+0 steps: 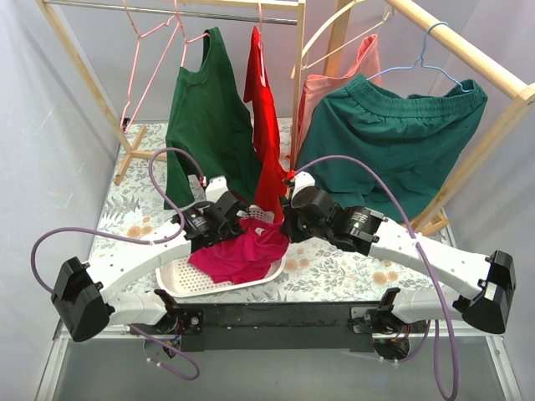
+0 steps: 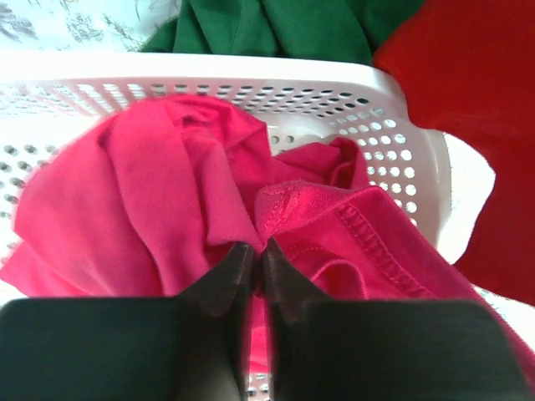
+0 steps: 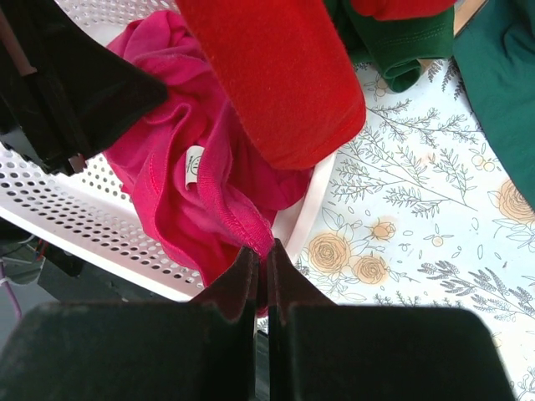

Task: Place the t-shirt on the hanger
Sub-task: Pick up the T-shirt and place it in the bin.

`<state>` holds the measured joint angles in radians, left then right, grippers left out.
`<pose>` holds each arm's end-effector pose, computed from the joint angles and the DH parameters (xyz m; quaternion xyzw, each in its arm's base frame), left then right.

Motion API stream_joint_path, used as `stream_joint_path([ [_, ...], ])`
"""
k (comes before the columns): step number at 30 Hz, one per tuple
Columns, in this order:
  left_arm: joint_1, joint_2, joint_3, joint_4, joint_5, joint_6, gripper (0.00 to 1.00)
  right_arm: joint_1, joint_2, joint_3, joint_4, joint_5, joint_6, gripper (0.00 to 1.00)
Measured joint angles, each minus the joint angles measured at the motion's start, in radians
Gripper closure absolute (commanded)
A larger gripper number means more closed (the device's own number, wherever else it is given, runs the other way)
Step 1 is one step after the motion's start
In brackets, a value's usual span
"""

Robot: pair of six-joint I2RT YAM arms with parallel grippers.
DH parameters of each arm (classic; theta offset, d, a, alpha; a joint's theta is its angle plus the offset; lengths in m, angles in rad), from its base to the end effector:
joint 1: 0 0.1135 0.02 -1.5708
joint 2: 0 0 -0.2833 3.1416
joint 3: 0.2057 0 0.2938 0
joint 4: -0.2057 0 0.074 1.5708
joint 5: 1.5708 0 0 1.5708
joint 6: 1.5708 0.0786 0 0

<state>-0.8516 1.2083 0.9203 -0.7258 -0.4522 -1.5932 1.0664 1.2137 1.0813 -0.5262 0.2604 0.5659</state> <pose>0.2161 -0.1947 0.2314 -0.3970 0.8510 -0.1782 0.2941 0.1784 0.2814 0.3087 -0.1650 0.8766 0.2383 0.3841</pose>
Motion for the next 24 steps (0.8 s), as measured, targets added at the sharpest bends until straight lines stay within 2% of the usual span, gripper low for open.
stream_joint_path([
  [4,0.000,-0.006,0.058,-0.040,-0.011,0.039,1.00,0.000,-0.021,0.000,-0.011,0.005,0.006,0.99],
  [8,0.002,-0.044,0.191,-0.084,-0.006,0.102,1.00,0.000,-0.049,0.019,-0.060,0.023,0.006,0.99],
  [11,0.003,-0.121,0.304,-0.085,0.026,0.167,1.00,0.000,-0.055,0.095,-0.107,0.032,0.003,0.99],
  [18,0.005,-0.318,0.488,-0.037,0.170,0.312,1.00,0.000,-0.052,0.439,-0.131,0.034,-0.022,0.99],
  [24,0.005,-0.380,0.583,0.092,0.284,0.394,1.00,0.000,-0.011,0.760,-0.155,0.081,-0.081,0.99],
])
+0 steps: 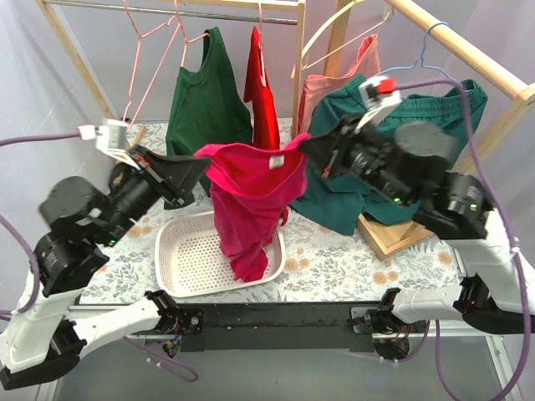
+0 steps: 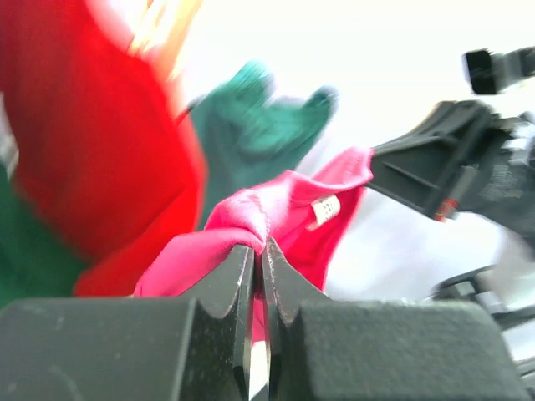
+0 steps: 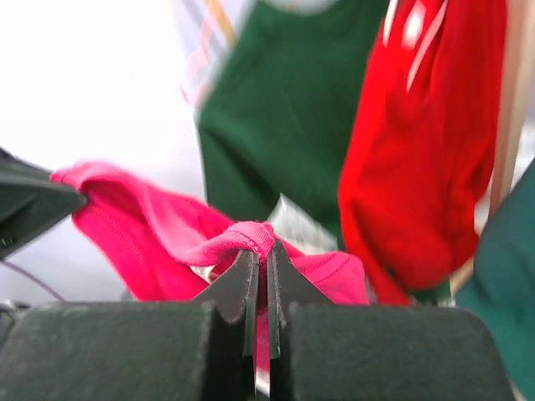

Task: Place the t-shirt on the hanger
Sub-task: Pick up the T-shirt and place it in the bin, then place the T-shirt at the center of the board.

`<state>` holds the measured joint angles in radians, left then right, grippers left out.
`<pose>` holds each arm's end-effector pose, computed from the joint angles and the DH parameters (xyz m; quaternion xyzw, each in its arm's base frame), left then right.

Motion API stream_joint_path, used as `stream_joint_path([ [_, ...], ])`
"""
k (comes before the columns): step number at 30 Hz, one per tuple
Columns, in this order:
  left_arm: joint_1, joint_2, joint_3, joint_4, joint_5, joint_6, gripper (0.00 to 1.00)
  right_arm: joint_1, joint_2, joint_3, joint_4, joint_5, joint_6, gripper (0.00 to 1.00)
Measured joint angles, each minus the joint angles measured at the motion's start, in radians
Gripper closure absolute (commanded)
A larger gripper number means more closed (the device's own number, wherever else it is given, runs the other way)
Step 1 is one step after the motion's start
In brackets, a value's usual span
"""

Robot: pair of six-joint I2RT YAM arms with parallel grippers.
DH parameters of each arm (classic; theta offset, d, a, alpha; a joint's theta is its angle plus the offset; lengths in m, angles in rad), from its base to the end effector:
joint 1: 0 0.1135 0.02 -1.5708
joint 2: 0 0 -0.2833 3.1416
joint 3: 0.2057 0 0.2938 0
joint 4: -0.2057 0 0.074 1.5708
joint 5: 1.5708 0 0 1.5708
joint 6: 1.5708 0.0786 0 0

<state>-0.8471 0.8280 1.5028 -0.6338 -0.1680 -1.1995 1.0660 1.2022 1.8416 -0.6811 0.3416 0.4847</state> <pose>0.1203 -0.1163 0.5549 -0.1805 0.6687 -0.5836 0.4238 0.1492 0.2156 0.5914 -0.0911 0.7151 0.3899 0.5730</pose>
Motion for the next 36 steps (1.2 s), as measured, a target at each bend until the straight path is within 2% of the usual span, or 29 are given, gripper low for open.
stream_joint_path([
  [3,0.000,0.024,0.089,0.098,0.053,0.037,1.00,0.000,0.011,0.132,0.017,0.035,-0.052,0.99],
  [7,0.000,0.113,0.230,0.208,0.117,0.073,1.00,0.000,0.001,0.223,0.106,0.075,-0.129,0.99],
  [14,0.000,0.340,0.455,0.363,0.222,0.099,1.00,0.000,-0.063,0.210,0.295,0.132,-0.259,0.99],
  [19,0.000,0.441,0.532,0.409,0.272,0.095,1.00,0.000,-0.098,0.206,0.404,0.177,-0.347,0.99],
  [30,0.000,0.412,0.498,0.415,0.287,0.085,1.00,0.000,-0.105,0.196,0.478,0.207,-0.409,0.99],
  [33,0.000,0.364,0.424,0.399,0.283,0.075,1.00,0.000,-0.135,0.109,0.477,0.226,-0.401,0.99],
  [36,0.000,0.293,0.261,0.392,0.304,0.042,1.00,0.000,-0.221,-0.085,0.460,0.252,-0.351,0.99],
])
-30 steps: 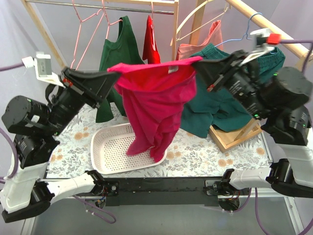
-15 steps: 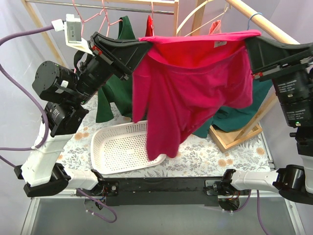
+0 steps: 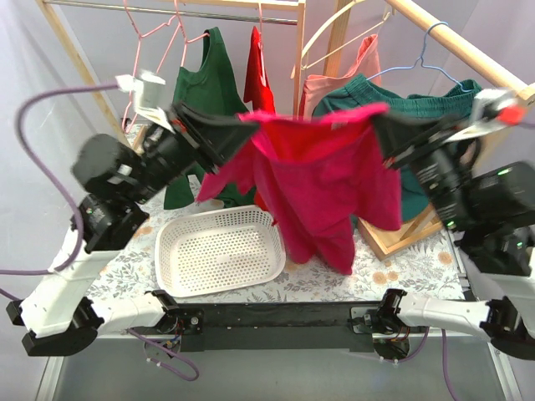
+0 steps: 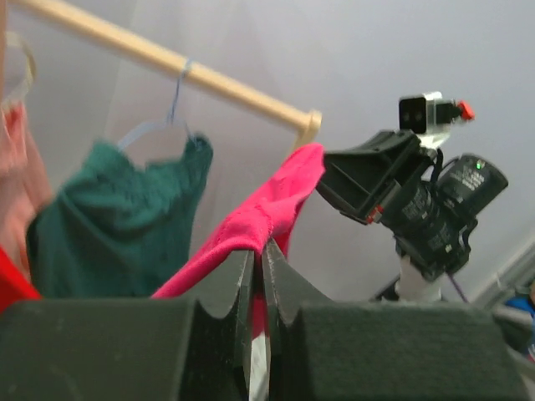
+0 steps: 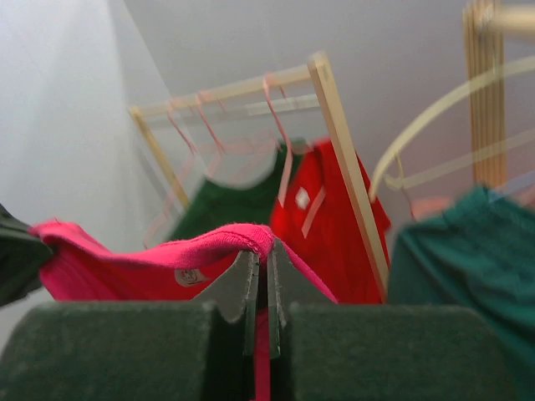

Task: Place the t-shirt on the hanger
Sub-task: Place the T-shirt at the center of the board.

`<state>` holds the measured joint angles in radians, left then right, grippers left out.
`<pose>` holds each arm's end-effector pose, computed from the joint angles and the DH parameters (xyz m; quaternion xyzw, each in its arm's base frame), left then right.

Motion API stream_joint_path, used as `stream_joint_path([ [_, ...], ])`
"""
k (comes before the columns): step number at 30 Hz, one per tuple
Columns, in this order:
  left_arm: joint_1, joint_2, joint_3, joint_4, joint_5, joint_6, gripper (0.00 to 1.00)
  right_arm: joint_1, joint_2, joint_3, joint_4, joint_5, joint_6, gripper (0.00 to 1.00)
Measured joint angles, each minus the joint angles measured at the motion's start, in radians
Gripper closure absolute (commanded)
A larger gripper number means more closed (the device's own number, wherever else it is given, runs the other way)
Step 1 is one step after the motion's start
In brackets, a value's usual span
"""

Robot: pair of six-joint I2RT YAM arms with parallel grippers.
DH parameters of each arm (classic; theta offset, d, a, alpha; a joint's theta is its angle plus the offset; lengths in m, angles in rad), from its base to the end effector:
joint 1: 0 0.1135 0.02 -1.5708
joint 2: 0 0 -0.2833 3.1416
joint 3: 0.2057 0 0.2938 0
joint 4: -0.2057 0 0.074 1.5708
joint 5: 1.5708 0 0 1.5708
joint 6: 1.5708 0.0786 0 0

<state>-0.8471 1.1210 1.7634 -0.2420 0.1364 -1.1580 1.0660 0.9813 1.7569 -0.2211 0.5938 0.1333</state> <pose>0.1450 -0.1802 0.6482 -0.0292 0.5532 -0.7212 0.4158 0.1082 0.1049 0.6665 0.0191 0.5305 0.3540 0.7700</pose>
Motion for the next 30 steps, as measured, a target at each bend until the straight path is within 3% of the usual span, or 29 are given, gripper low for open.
stream_joint_path([
  [2,0.001,-0.039,-0.126,-0.010,0.051,-0.038,1.00,0.000,-0.107,-0.223,-0.047,0.029,0.085,0.99],
  [5,-0.005,-0.056,-0.329,0.011,0.149,-0.103,1.00,0.000,-0.207,-0.412,-0.106,0.057,0.193,0.99],
  [10,-0.094,-0.010,-0.587,-0.013,0.164,-0.150,1.00,0.000,-0.323,-0.651,-0.314,0.057,0.394,0.99],
  [13,-0.119,-0.036,-0.711,-0.033,0.138,-0.181,1.00,-0.002,-0.309,-0.701,-0.408,0.035,0.495,0.99],
  [17,-0.122,-0.188,-0.861,-0.131,-0.045,-0.255,1.00,-0.002,-0.252,-0.732,-0.527,0.024,0.586,0.99],
  [22,-0.121,-0.373,-0.863,-0.327,-0.309,-0.363,1.00,-0.004,-0.163,-0.732,-0.624,0.016,0.632,0.99],
  [27,-0.121,-0.376,-0.889,-0.415,-0.410,-0.425,1.00,-0.006,-0.054,-0.740,-0.626,-0.040,0.613,0.99],
  [30,-0.121,-0.346,-0.967,-0.436,-0.414,-0.443,0.87,-0.013,-0.004,-0.779,-0.589,-0.096,0.585,0.99],
])
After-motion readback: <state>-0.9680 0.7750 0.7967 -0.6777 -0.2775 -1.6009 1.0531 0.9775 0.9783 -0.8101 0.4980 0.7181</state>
